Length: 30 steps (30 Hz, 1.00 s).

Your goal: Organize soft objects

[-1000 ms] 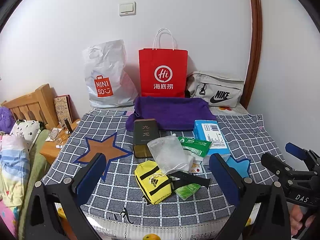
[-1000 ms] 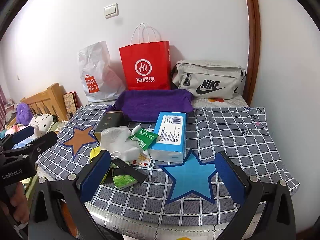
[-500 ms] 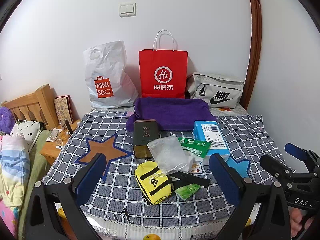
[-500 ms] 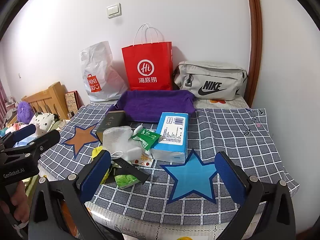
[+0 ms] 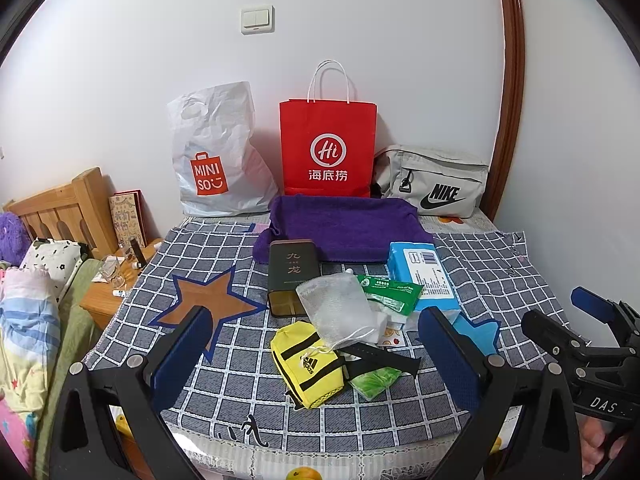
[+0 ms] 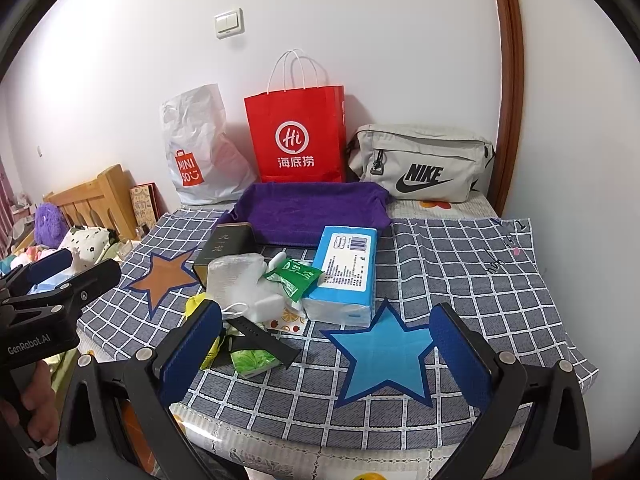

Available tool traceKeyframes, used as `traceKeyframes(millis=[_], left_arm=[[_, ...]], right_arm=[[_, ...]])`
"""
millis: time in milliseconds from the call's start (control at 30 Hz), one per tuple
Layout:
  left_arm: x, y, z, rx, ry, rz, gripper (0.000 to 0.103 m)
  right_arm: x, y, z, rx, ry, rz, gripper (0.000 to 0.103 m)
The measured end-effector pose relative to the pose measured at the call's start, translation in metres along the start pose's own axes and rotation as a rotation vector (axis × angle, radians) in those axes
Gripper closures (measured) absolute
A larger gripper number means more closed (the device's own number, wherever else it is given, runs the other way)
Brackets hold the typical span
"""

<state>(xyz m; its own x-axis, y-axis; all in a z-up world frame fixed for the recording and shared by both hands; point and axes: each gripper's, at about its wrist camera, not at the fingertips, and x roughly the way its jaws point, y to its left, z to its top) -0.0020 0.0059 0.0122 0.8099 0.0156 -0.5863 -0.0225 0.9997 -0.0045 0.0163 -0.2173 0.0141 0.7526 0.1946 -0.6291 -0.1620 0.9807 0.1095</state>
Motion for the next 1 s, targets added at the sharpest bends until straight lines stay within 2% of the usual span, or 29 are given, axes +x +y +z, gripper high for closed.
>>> traceKeyframes(millis=[1000], left_arm=[[-0.0034, 0.0053, 0.0029, -0.009, 0.005, 0.008, 0.0]], right_arm=[[0.0013, 0.0031, -0.0006, -0.004, 0.015, -0.005, 0.0]])
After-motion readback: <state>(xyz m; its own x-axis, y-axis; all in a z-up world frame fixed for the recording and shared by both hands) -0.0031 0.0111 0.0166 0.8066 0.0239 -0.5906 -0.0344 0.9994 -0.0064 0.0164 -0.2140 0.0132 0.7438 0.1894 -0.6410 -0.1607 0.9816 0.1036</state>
